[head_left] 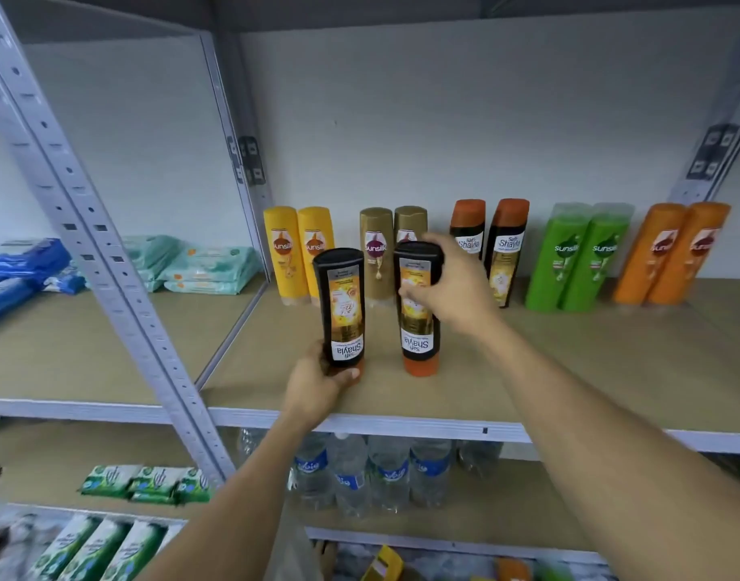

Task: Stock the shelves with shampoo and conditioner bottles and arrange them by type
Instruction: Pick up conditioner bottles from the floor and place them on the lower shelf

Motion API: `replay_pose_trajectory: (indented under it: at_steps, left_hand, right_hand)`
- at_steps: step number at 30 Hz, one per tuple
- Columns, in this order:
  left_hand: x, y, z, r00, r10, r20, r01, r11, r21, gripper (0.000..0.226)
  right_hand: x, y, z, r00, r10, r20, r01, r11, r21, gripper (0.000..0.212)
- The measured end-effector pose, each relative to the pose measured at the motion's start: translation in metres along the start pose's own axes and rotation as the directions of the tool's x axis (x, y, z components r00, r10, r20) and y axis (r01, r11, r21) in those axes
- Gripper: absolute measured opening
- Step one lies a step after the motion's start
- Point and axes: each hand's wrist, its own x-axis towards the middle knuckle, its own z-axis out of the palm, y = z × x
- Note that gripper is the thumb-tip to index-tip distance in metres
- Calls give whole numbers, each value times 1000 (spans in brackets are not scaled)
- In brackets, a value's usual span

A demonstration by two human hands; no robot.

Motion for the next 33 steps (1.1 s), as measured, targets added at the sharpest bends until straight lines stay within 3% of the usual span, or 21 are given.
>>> replay_pose_trajectory:
  at_steps: [2, 6, 12, 21, 24, 33]
  left_hand:
    - [2, -8, 1, 1000, -7, -11, 7, 1000, -2, 61]
    - [10, -9, -1, 998, 18, -68, -16, 1000, 22, 54]
    - [36, -7, -15, 989, 38, -145, -25, 995, 96, 53]
    - [90, -18, -19, 949, 46, -313, 1, 989, 147, 57]
    - [103, -25, -17, 949, 51, -313, 4, 985, 172, 58]
    - [118, -33, -16, 961, 72, -267, -12, 976, 219, 64]
  right_hand:
    - [-23, 27, 18, 991, 126, -50, -120, 987, 110, 69]
    - [-62, 78, 57, 965, 260, 23, -260, 947, 187, 63]
    - [-41, 90, 87, 979, 195, -54, -179, 958, 223, 54]
    - [15, 97, 142, 993, 80, -86, -69, 990, 121, 48]
    - [25, 103, 149, 989, 84, -121, -73, 993, 98, 45]
    - [29, 110, 157, 990, 91, -112, -79, 992, 102, 63]
